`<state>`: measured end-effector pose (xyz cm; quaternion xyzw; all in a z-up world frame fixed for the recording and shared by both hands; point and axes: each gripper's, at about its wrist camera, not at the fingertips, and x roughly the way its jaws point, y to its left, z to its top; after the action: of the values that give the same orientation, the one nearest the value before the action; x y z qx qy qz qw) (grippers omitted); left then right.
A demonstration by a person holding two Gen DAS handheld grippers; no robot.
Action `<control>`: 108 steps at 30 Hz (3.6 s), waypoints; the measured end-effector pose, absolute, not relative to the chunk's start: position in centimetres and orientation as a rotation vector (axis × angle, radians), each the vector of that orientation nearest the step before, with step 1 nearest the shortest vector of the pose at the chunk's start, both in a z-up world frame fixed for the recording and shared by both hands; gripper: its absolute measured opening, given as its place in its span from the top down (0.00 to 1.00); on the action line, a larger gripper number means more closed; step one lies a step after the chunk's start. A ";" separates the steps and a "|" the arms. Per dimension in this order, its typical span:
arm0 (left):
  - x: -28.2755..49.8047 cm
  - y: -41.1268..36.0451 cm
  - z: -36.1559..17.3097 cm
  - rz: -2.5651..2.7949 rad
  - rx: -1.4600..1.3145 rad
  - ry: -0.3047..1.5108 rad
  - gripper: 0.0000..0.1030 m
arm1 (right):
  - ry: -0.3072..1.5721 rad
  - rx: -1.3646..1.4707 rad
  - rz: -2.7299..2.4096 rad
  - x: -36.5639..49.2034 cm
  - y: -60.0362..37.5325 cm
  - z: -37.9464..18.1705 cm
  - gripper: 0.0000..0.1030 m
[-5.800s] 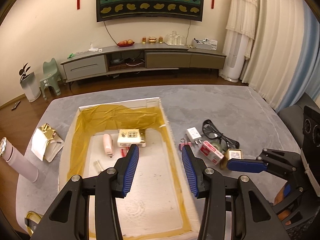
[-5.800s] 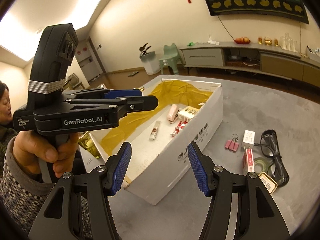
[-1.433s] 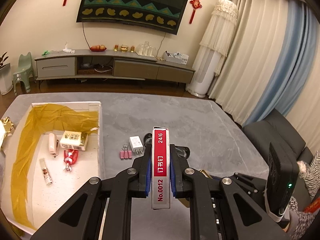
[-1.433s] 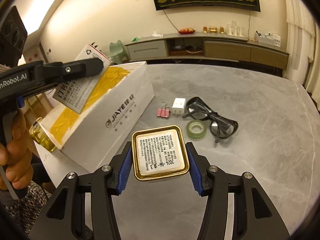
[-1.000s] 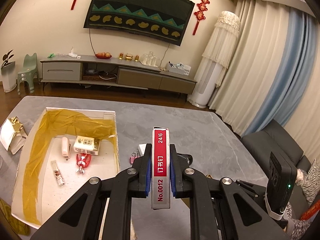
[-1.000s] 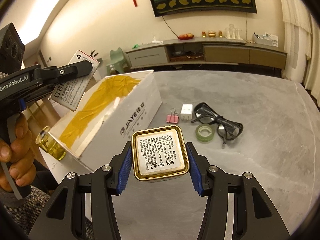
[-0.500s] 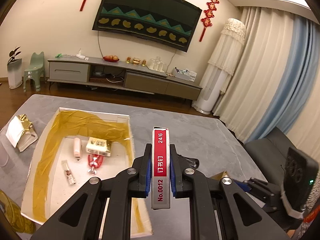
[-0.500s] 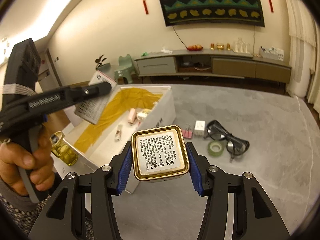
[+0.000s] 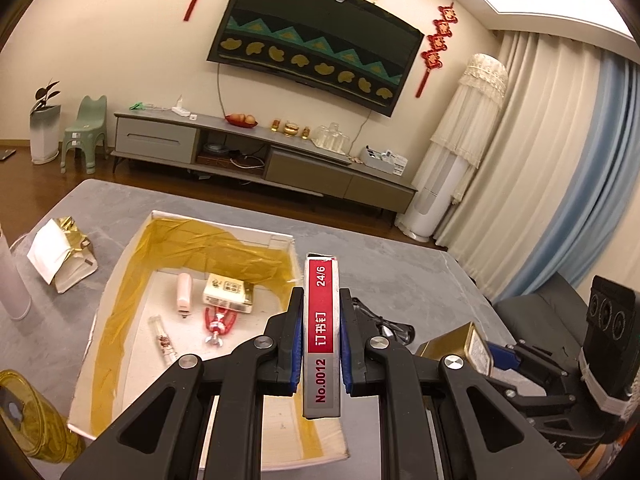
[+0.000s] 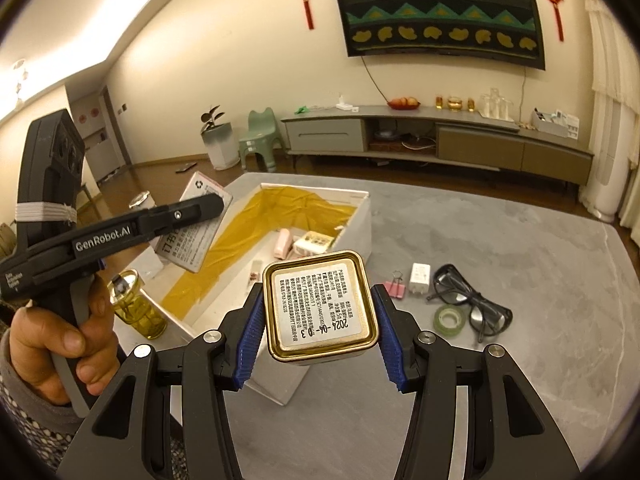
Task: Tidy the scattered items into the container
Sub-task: 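Carry the stapler box with the left tool while the right tool carries the gold tin over the box, then open the left tool to drop the stapler box while the right tool drops the tin into the box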
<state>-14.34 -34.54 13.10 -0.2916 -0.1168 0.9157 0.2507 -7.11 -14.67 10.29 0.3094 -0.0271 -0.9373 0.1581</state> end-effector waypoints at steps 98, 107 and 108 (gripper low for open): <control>-19.7 -37.7 6.0 2.490 -1.115 -0.083 0.84 | 0.242 1.425 -2.334 -26.4 -26.6 2.6 0.50; -19.7 -38.0 6.2 2.509 -1.129 -0.110 0.63 | 0.168 1.403 -2.364 -26.2 -25.4 3.4 0.50; -19.7 -38.0 6.3 2.510 -1.123 -0.112 0.63 | 0.153 1.391 -2.366 -25.9 -25.1 3.6 0.50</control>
<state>-19.68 -38.00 6.34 -0.4004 -0.0400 0.8947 0.1937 -25.87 -25.13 3.59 0.4963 0.0544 -0.8442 0.1949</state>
